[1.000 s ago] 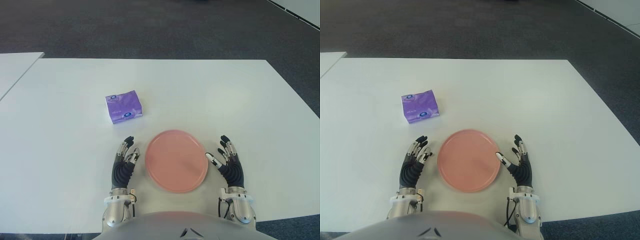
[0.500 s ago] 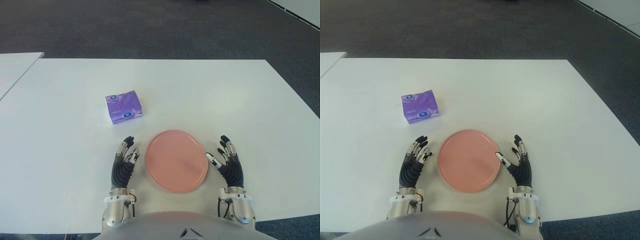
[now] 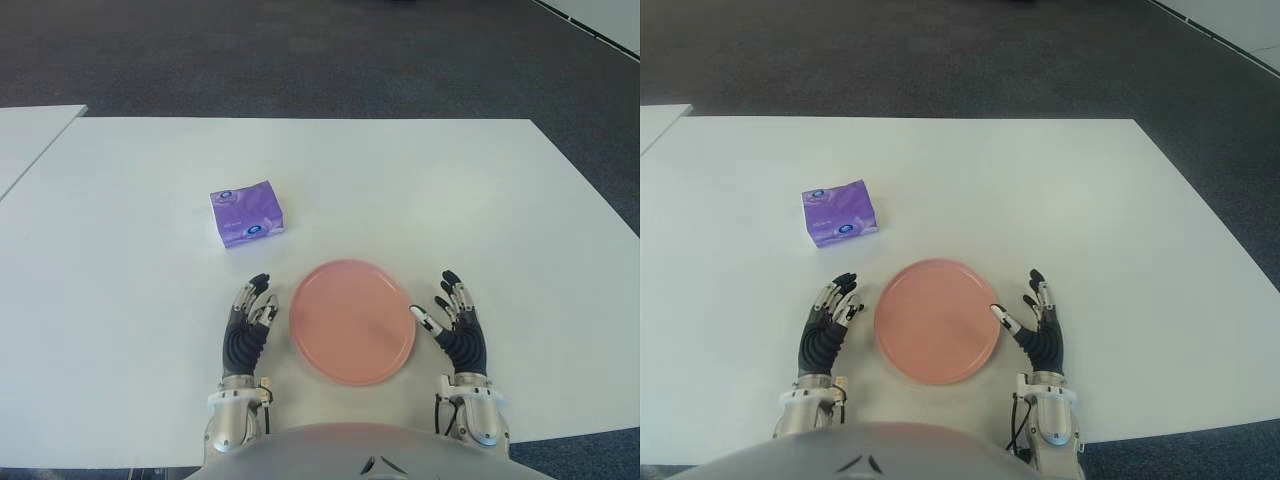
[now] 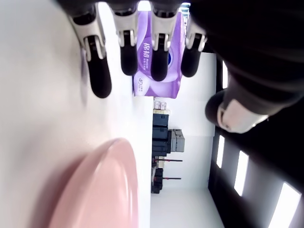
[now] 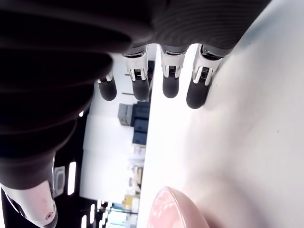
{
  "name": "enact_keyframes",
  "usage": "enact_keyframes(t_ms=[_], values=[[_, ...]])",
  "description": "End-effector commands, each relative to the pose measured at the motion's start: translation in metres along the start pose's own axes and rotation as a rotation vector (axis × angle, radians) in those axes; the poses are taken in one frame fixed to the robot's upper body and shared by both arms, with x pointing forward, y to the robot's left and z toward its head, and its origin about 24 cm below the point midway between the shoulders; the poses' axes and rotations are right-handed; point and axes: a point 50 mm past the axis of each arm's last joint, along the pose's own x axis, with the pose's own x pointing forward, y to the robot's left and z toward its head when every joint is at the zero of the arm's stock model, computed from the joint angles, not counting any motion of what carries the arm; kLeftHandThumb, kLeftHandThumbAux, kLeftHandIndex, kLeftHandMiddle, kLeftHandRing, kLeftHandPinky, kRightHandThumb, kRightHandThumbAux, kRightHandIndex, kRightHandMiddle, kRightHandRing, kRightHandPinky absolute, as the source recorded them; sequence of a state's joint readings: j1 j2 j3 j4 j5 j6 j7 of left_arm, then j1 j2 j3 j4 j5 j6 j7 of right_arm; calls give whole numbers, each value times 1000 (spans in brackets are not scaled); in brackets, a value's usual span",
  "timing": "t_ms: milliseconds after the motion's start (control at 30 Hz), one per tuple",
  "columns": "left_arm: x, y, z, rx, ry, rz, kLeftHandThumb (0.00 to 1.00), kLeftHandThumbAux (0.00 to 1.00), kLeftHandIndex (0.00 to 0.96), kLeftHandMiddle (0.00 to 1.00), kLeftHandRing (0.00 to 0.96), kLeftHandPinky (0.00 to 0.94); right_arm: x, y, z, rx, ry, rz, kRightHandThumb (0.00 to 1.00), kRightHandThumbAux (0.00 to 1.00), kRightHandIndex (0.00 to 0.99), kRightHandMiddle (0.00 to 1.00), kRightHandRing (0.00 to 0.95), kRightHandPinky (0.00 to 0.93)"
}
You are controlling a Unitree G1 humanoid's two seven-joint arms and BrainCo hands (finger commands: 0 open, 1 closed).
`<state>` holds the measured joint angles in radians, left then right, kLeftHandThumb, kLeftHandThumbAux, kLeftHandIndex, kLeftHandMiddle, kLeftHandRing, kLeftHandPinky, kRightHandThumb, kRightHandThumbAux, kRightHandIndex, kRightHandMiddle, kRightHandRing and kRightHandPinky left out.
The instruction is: Put the tissue paper into the plate.
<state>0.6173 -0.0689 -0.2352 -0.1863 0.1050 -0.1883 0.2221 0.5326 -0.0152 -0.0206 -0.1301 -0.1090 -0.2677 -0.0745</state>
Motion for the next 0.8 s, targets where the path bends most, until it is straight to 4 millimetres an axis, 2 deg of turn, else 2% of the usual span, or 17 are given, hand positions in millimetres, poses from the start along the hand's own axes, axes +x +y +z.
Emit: enact_keyframes(t_ms=[33, 100, 233, 467, 633, 800], values=[[6, -24, 35, 43, -83, 36, 32, 611, 159, 159, 134, 148, -3, 3, -12, 21, 73, 15, 128, 700, 19, 45, 7, 0], [9, -23, 42, 127, -123, 59, 59, 616, 133, 147, 131, 154, -2, 3, -12, 24, 74, 17, 131, 701, 19, 47, 8, 0], [21, -17, 47, 455, -266, 157, 92, 546, 109, 129, 119, 149, -2, 4, -13, 25, 73, 15, 130, 702, 19, 56, 16, 0], [63, -9, 54, 834, -444, 301, 118, 436, 112, 129, 116, 144, -1, 6, -14, 25, 67, 15, 125, 701, 22, 63, 23, 0], [69, -11, 58, 971, -499, 333, 136, 402, 124, 134, 116, 147, 0, 8, -15, 17, 65, 15, 118, 701, 21, 63, 25, 0], [76, -17, 71, 1043, -518, 333, 147, 376, 125, 116, 105, 151, 1, 10, -16, 10, 55, 13, 105, 692, 21, 59, 24, 0]])
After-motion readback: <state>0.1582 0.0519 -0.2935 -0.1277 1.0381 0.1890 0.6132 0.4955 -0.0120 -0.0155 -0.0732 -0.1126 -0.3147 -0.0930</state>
